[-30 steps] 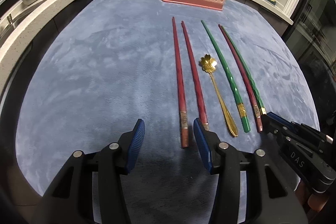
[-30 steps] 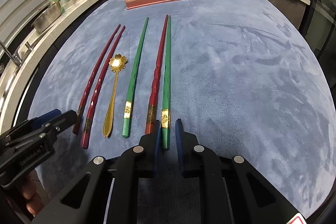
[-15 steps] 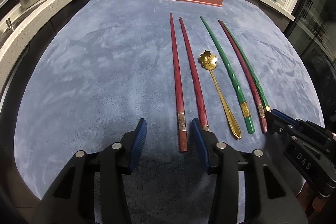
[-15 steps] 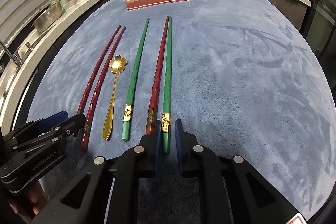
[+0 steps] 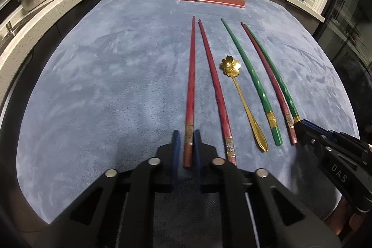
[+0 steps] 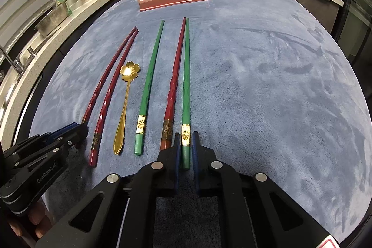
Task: Organize utensils
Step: 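Grasp a plain red chopstick with the left tool while the right tool grasps a green chopstick, then lift and carry the red and green chopsticks over the pink holder with both tools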
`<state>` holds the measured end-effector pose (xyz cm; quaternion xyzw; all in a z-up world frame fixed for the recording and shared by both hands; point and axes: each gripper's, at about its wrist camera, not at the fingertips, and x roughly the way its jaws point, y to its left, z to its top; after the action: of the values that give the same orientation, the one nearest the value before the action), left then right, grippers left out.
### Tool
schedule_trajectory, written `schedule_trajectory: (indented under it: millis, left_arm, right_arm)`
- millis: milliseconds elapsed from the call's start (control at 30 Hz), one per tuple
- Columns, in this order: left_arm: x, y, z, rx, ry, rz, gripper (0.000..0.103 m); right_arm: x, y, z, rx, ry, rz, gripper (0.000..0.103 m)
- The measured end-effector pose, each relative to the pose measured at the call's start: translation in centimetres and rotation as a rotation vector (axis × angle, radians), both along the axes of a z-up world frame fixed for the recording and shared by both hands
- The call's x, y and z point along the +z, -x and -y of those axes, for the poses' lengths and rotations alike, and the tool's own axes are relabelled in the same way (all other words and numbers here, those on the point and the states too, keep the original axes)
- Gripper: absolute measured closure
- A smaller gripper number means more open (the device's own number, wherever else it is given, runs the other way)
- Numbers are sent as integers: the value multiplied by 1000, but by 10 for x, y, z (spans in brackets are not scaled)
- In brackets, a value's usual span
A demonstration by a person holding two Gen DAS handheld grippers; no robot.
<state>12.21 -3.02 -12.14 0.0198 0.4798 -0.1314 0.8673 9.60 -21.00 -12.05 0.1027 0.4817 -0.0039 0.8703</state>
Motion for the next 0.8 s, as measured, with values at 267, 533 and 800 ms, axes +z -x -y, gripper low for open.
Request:
schedule_trajectory:
  millis: [267, 533, 800]
  left_arm:
    - [5, 5, -2, -9, 29, 1, 96]
    - [28, 11, -11, 3, 77, 40, 96]
    - [72, 12, -15, 12, 124, 112, 96]
  right_arm:
    - [4, 7, 3, -14, -10, 9, 96]
    - [29, 19, 10, -31, -31, 62, 96]
    - [72, 26, 18, -57, -59, 154, 96]
